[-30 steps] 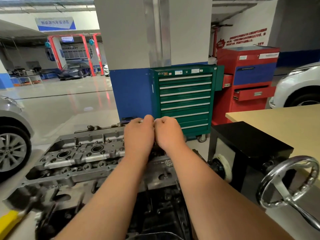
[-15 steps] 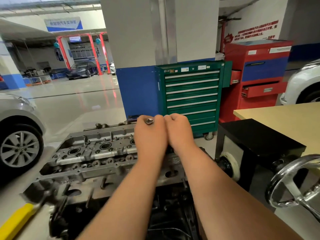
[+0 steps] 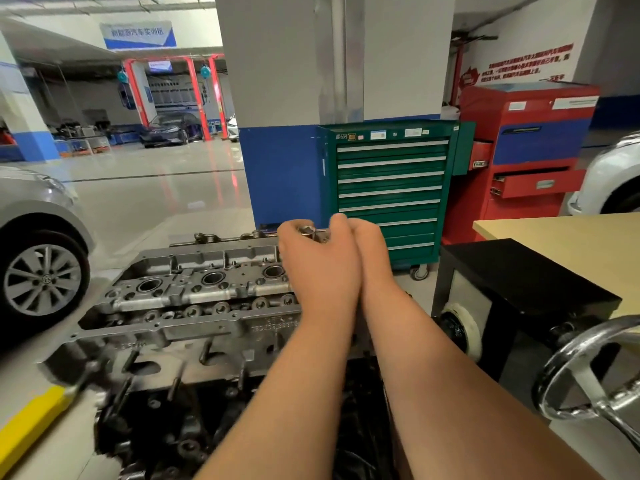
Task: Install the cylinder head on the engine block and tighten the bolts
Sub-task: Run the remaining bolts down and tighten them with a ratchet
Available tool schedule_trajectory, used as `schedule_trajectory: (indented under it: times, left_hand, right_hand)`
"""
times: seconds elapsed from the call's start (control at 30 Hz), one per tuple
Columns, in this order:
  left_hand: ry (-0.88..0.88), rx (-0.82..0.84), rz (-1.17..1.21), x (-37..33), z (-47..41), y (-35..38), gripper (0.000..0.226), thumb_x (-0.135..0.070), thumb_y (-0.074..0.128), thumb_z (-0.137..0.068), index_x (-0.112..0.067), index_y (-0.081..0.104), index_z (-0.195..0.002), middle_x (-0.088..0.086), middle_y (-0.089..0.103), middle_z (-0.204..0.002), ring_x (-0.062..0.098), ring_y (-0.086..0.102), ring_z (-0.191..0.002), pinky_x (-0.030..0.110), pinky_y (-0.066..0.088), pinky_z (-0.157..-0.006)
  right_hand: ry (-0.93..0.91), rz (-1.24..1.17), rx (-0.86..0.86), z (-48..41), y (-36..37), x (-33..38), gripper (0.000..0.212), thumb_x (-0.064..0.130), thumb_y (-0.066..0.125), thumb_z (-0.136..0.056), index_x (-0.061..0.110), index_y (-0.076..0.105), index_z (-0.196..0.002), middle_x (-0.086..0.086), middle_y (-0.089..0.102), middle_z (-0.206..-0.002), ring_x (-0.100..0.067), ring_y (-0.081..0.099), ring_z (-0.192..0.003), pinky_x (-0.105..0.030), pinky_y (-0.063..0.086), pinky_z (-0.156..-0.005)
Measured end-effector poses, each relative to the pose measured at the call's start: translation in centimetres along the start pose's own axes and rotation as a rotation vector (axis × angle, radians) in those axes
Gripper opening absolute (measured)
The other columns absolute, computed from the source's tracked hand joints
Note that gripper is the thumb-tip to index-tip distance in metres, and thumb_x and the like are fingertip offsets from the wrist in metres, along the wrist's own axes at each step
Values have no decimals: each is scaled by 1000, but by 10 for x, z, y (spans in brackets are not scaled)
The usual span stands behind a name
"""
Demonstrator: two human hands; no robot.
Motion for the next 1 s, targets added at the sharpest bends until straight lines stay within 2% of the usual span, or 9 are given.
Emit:
schedule_trajectory:
  times: [0.1,0.23,0.3,0.5,0.6,0.73,0.8,0.9,1.0]
  left_hand:
    - [33,84,-109,-1,-17,0,35,-21,59,-77,-19,37,-50,-8,40,-45,19,34,-47,30,29,-54]
    - [-234,732,98,0,-39,-8,49,-13,46,-84,-23,32,-38,-7,25,-40,15,17,-40,24,20,-45]
    - [-349,892,158,1,-43,-10,49,-15,40,-88,-24,33,-40,-9,22,-41,10,12,-40,21,18,-43]
    - [34,78,-75,0,-2,-3,19,-30,62,-79,-22,48,-70,-7,56,-66,14,51,-60,33,42,-58]
    - [-78,367,-139,0,-29,-4,38,-17,53,-79,-19,35,-46,-6,34,-42,19,28,-45,31,26,-51]
    - [-318,928,113,-1,-42,-10,49,-11,37,-87,-25,30,-41,-7,21,-40,10,14,-38,20,18,-43]
    - [-263,767,36,4,-38,-7,45,-13,43,-85,-24,31,-43,-6,25,-42,13,18,-40,24,20,-45]
    - [-75,190,-23,1,-11,-7,19,-21,58,-81,-22,46,-67,-7,51,-59,16,45,-54,31,36,-53]
    - [0,88,-60,0,-6,-4,16,-25,63,-77,-19,51,-69,-5,55,-62,18,49,-57,30,38,-55]
  right_hand:
    - [-93,53,-41,0,-1,-1,40,14,53,-83,19,31,-50,3,34,-48,-19,31,-53,-31,27,-51]
    - [-131,129,-113,-1,-2,-2,41,16,48,-86,18,30,-50,10,30,-36,-13,27,-44,-26,23,-44]
    - [-130,142,-123,0,-2,-2,38,17,47,-86,19,29,-52,10,28,-39,-14,24,-47,-27,22,-46]
    - [-84,9,-33,-5,-2,-4,34,8,53,-83,18,37,-55,2,35,-51,-17,31,-58,-34,29,-57]
    - [-131,115,-94,-2,-3,-3,38,15,49,-85,18,34,-50,10,34,-43,-12,28,-48,-27,26,-49]
    - [-125,152,-106,-1,-2,-2,38,18,48,-84,19,30,-51,9,29,-43,-15,27,-50,-29,25,-49]
    - [-107,143,-94,-1,-2,-2,38,17,49,-85,19,33,-50,9,32,-43,-15,29,-50,-29,26,-50]
    - [-75,80,-26,-1,-2,-2,34,11,50,-85,15,38,-53,1,36,-51,-17,30,-54,-32,29,-52]
    - [-70,43,-4,-1,-1,-2,28,8,51,-85,6,44,-58,-5,39,-56,-18,32,-56,-31,31,-52]
Point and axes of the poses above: each hand's wrist, its own z-axis away from the middle knuckle, its own y-axis out of the palm, x = y × z, the point moved 3 cm from there along -z, towards the middle knuckle
